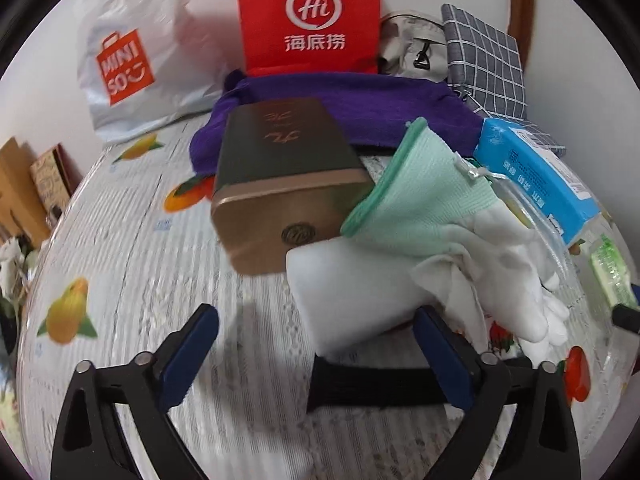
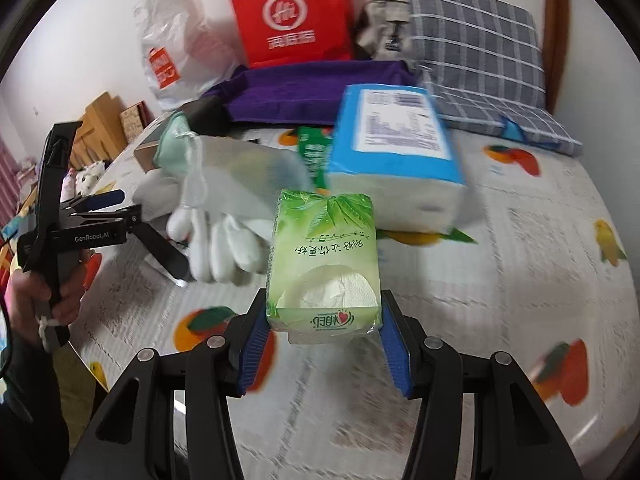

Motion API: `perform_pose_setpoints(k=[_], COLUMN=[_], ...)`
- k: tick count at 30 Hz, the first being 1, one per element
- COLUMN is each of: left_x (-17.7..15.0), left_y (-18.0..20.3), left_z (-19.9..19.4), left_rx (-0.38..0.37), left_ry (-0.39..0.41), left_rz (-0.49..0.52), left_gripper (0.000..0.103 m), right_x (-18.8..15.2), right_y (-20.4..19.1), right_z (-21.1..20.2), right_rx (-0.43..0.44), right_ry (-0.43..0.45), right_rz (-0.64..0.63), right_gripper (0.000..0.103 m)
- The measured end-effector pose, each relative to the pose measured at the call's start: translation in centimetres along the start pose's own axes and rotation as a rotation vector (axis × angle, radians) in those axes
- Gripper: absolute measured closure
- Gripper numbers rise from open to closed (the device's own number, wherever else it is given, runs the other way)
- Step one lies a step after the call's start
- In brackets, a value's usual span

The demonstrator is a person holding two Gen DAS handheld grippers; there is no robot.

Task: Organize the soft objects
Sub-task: 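Grasp the white sponge block with the left tool while the right tool lifts the green pack, then carry both items to the purple towel and release the green pack with the right tool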

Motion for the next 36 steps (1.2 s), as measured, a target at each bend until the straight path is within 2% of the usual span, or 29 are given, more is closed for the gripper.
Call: perform_pose_setpoints(k=[2, 3, 6, 9, 15, 25, 30, 36], left_x=[0.1, 0.1, 0.2, 0.1, -0.3, -1.1, -1.3, -0.2], left_y=[0.3, 0.6, 1.5, 1.8, 1.0, -1.4, -2.1, -2.8], left_z=[0.3, 0.4, 0.3, 0.0, -1.4, -6.1, -8.1, -10.0], left_rx=[-0.040, -0.063, -0.116, -0.118, -0.114, -0.048, -0.036, 0.022], left_ry=[0.004, 0.003, 0.001, 0.007, 0.013, 0.051, 0.072, 0.099], left_rz=[0.012, 0.016, 0.033, 0.045, 0.014, -0.044, -0.076, -0.096], left_gripper=[0.010, 0.016, 0.039, 0.043, 0.044, 0.044, 0.044, 0.044], right_x=[-0.3, -0.5, -0.9, -1.2, -1.2, -1.2, -0.2, 1.7], right_y=[1.2, 1.9, 3.3, 4.4, 3.6, 1.9, 1.5, 0.5], right_z=[-0.1, -0.1, 0.5, 0.7, 0.7, -0.1, -2.2, -4.7], right_rx=[-0.031, -0.052, -0.103, -0.108, -0.112, -0.086, -0.081, -0.074], right_ry=[-0.008, -0.014, -0.042, -0.046, -0.031, -0.018, 0.026, 0.075], right_rz=[0.020, 0.028, 0.043, 0.082, 0.067, 0.048, 0.044, 0.038], right_gripper=[0.051, 0.051, 0.051, 0.051, 0.051, 0.051, 0.051, 0.051])
Point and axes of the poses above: each gripper's, at about its wrist camera, not at the fingertips, and z roughly the way its jaws point, y to its right, x to its top, the point moved 4 cm from there along z, roughly the way its jaws point, and after that the axes turned 4 degrees about -x, right-handed, at the moved point
